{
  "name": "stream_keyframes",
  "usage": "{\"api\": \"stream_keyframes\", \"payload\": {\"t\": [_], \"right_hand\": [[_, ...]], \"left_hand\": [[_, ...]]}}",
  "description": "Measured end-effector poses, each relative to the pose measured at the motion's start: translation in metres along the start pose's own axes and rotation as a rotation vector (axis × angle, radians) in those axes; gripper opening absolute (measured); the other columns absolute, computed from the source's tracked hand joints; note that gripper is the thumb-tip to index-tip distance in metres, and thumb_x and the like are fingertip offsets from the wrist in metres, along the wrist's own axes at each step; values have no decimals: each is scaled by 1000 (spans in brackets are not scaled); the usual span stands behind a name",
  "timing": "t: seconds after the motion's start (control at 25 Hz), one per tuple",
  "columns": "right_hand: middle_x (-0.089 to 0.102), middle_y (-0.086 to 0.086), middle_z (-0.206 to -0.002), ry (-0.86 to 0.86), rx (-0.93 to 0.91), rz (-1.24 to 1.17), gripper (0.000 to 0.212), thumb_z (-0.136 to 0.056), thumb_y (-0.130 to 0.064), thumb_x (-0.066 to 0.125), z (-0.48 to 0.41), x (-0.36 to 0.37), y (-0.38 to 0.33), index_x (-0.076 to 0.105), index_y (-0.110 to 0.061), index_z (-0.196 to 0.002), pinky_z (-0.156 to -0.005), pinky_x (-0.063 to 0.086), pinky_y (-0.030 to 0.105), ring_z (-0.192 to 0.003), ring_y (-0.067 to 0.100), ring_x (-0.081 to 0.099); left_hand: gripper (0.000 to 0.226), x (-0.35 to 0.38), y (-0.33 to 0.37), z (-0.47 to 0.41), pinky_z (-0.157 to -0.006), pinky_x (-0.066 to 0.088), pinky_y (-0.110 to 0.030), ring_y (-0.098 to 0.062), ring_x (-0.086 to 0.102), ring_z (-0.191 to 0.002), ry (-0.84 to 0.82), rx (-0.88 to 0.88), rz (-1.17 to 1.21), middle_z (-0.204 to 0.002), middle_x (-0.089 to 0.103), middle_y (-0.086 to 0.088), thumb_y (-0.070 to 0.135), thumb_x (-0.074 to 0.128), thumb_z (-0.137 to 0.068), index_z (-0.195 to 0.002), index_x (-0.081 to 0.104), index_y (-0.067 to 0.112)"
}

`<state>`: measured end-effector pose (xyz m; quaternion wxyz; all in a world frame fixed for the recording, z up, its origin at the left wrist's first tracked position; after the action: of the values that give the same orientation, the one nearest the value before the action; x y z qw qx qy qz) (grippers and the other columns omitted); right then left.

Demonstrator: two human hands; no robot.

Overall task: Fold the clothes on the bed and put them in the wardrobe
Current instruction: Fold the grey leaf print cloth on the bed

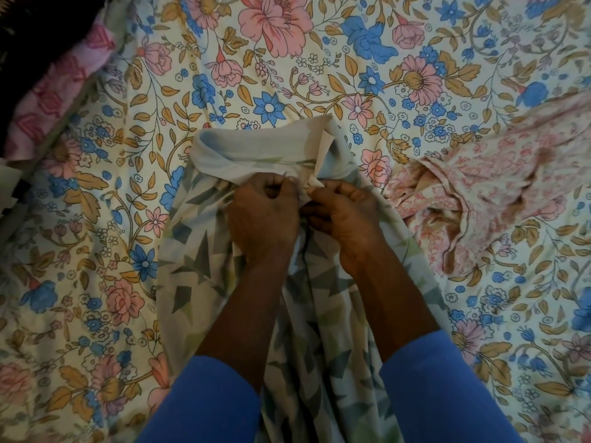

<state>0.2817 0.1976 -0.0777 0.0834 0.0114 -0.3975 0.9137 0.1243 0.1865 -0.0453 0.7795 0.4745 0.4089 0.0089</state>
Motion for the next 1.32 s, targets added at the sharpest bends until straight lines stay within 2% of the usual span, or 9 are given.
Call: {"api": "stream_keyframes", "payload": {"t": [0.2, 0.28, 0.4, 0.52, 0.8, 0.92, 1.12, 1.24, 1.32], "right_hand": [[77, 17, -94, 29, -136, -23, 16, -92, -5, 73, -2, 1, 6, 75, -4, -109, -80, 64, 43, -86, 32, 76], [77, 16, -95, 41, -174, -30, 19, -92, -5, 73, 0, -1, 10, 75, -5, -111, -81, 63, 40, -87, 29, 75], [78, 14, -95, 53, -226, -7, 19, -93, -4, 72, 3, -3, 10, 76, -5, -112, -79, 63, 37, -85, 27, 75], [77, 16, -95, 77, -325, 67, 20, -93, -6, 73, 3, -3, 9, 76, -7, -113, -83, 63, 50, -88, 35, 74], [78, 5, -91, 118, -392, 207, 21, -92, -20, 72, 8, -2, 5, 76, -15, -112, -78, 64, 51, -85, 25, 76], [79, 1, -89, 96, -362, 272, 26, -92, -39, 68, 4, 1, -7, 80, -18, -102, -76, 64, 50, -82, 24, 78], [77, 16, -83, 4, -176, 226, 7, -92, -11, 75, -2, -2, -18, 78, -4, -92, -65, 64, 38, -76, 35, 77], [78, 9, -80, 58, -186, 305, 5, -85, -4, 78, -2, 0, -17, 77, -8, -89, -70, 65, 44, -74, 30, 77], [76, 3, -74, 155, -249, 442, 7, -80, -9, 76, -3, 4, -15, 76, -15, -83, -66, 64, 43, -69, 24, 75]], "left_hand": [[4, 6, -6, -1, -76, 61, -33, -12, 73, -76, -263, -65, 178, -78, 76, 9, 29, 77, -88, -87, 80, 27], [7, 11, -12, -4, -74, 61, -36, -17, 72, -71, -345, -180, 258, -72, 76, 4, 27, 79, -85, -79, 80, 24], [16, 15, -15, -11, -63, 52, -30, -14, 65, -58, -393, -299, 246, -61, 71, 3, 27, 81, -82, -69, 77, 20], [20, 18, -16, -11, -51, 45, -21, -8, 57, -47, -424, -406, 286, -53, 65, 6, 23, 80, -84, -67, 71, 17], [15, 23, -18, -12, -47, 48, -18, -7, 65, -52, -500, -436, 294, -65, 73, 4, 21, 81, -85, -75, 72, 16], [9, 25, -22, -12, -52, 52, -17, -14, 74, -65, -531, -399, 302, -72, 77, 0, 20, 81, -87, -80, 77, 17], [18, 26, -24, -11, -69, 55, -27, -22, 77, -81, -560, -366, 260, -78, 79, 1, 36, 74, -91, -80, 78, 22], [35, 24, -18, -7, -83, 61, -42, -22, 77, -81, -533, -267, 229, -76, 78, 2, 57, 79, -76, -76, 80, 22], [30, 21, -17, -4, -86, 62, -48, -22, 76, -80, -524, -241, 230, -75, 78, 3, 53, 81, -76, -75, 80, 24]]}}
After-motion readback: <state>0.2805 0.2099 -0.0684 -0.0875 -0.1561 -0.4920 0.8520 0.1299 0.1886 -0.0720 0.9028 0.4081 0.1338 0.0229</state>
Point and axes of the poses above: each hand's wrist, its own z-axis away from the middle knuckle, its own x-axis out of the palm, y = z × x, the point moved 8 cm from there along -z, towards the middle knuckle
